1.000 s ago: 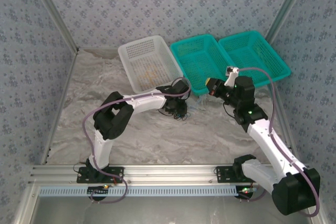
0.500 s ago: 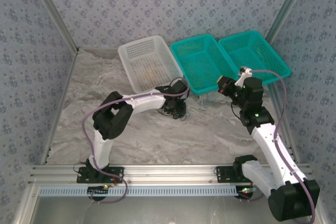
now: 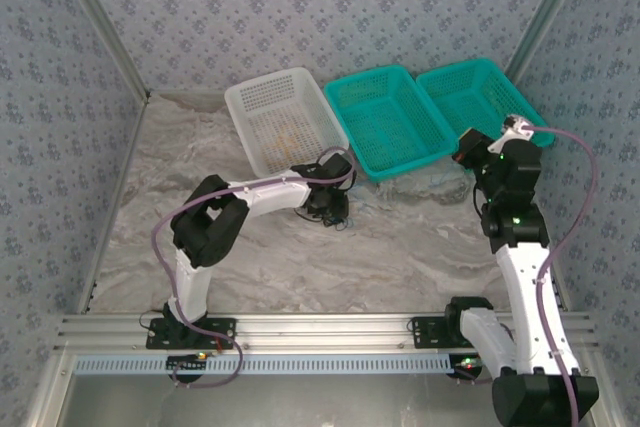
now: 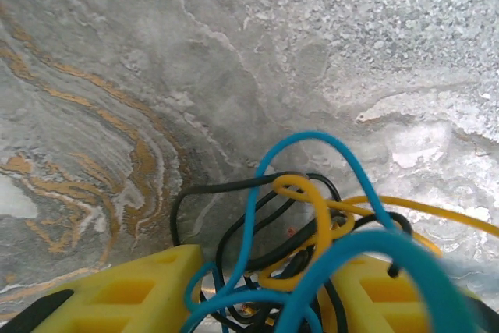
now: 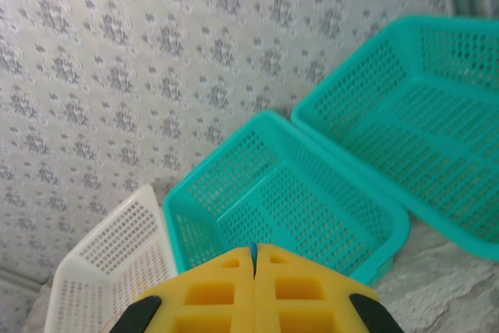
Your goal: Untangle the cables
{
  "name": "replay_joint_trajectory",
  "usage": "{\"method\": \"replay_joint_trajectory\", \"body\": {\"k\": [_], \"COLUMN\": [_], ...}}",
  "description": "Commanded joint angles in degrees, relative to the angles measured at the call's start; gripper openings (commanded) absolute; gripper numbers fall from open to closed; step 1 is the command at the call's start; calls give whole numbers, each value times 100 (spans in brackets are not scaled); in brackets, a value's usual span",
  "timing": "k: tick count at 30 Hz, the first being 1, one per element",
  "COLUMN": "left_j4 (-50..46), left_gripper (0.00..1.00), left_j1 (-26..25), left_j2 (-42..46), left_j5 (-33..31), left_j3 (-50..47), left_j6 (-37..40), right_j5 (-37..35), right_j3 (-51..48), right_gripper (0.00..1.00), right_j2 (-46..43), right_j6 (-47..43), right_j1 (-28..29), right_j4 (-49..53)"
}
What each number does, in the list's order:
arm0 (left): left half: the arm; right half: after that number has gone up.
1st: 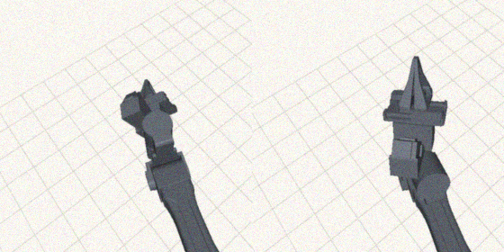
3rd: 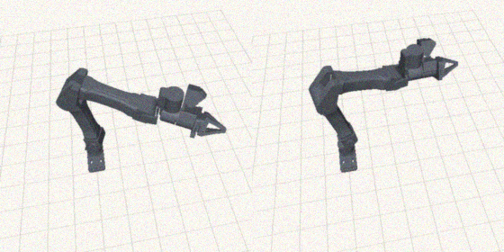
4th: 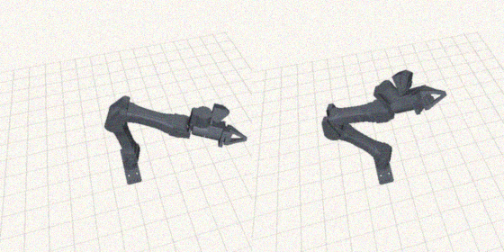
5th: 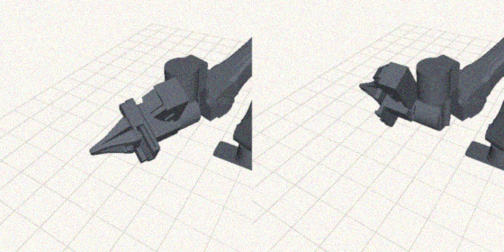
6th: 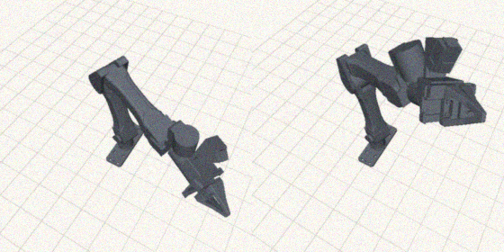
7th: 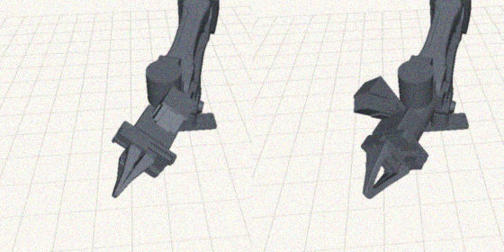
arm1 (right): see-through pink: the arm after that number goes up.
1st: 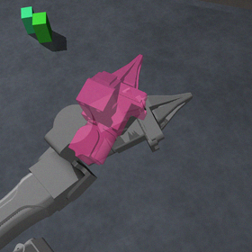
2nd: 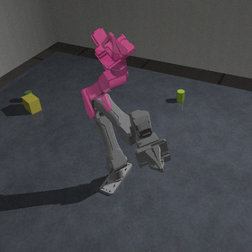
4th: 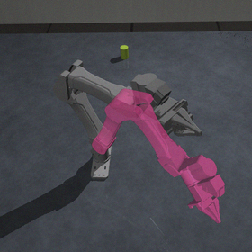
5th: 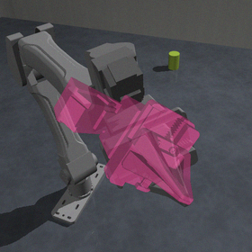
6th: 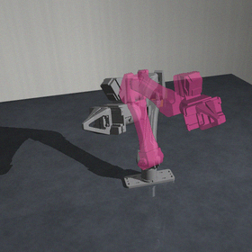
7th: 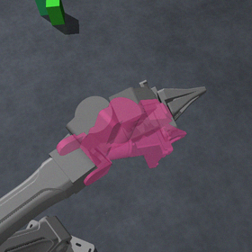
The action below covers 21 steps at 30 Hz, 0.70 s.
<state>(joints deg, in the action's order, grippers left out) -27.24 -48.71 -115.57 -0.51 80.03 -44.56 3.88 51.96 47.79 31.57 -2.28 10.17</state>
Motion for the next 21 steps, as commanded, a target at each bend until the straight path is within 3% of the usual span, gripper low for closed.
{"method": "replay_joint_trajectory", "body": {"k": [1,7,16,21], "left_j4": [-291,-132,-89,-51], "left_gripper": [42,44,45,45], "left_j1": [56,65,220,287], "left_j2": [189,298,444,561], "left_j5": [-180,-158,-196,-221], "left_j3": [-109,-254,-527,-682], "left_j6": [-81,-69,-308,-384], "right_j5": [-236,-361,-897,-725], "right_j3": [274,327,911,963], "right_gripper": [0,0,0,0], "right_j2": [-197,-223,-413,-349], "right_j6": [-287,-267,-626,-480], "right_j1": [-156,-240,-945,-1287], "right_j4": [-101,-79,-19,-201]}}
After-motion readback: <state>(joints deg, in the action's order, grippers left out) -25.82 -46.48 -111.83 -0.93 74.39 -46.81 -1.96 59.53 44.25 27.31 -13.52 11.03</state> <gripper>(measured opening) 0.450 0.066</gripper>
